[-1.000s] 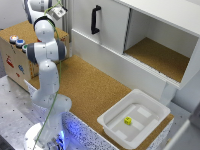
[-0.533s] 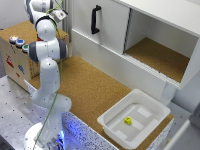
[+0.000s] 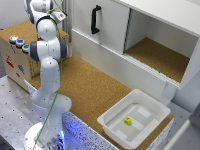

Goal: Go towards the purple block and lift it

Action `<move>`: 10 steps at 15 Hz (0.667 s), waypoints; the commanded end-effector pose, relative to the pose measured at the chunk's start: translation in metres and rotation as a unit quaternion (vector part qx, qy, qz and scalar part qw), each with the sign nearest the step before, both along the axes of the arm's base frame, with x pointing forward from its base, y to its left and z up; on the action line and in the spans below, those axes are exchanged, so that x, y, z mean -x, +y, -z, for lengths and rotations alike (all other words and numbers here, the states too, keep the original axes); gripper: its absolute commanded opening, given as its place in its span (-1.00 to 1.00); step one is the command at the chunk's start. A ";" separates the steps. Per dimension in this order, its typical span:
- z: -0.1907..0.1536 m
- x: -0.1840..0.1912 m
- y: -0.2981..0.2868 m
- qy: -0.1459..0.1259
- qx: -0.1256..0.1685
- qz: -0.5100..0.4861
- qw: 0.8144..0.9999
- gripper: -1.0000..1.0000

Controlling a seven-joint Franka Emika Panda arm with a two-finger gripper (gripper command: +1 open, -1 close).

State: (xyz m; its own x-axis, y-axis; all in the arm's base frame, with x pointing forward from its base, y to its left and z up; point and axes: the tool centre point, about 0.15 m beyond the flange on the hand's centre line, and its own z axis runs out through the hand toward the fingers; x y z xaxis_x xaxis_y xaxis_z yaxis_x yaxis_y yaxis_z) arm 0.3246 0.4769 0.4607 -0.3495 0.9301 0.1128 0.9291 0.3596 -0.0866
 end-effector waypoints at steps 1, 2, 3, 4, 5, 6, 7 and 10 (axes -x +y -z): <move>-0.018 -0.012 0.016 0.021 0.062 0.001 0.998 -1.00; -0.020 -0.013 0.014 0.020 0.060 0.005 0.998 -1.00; -0.023 -0.015 0.012 0.013 0.058 0.012 0.998 -1.00; -0.028 -0.019 0.008 0.007 0.054 0.022 0.998 -1.00; -0.034 -0.023 0.003 0.000 0.048 0.035 0.998 -1.00; -0.040 -0.026 -0.002 -0.007 0.044 0.047 0.998 -1.00; -0.046 -0.029 -0.008 -0.013 0.038 0.061 0.997 -1.00; -0.049 -0.032 -0.029 -0.014 0.020 0.114 0.993 -1.00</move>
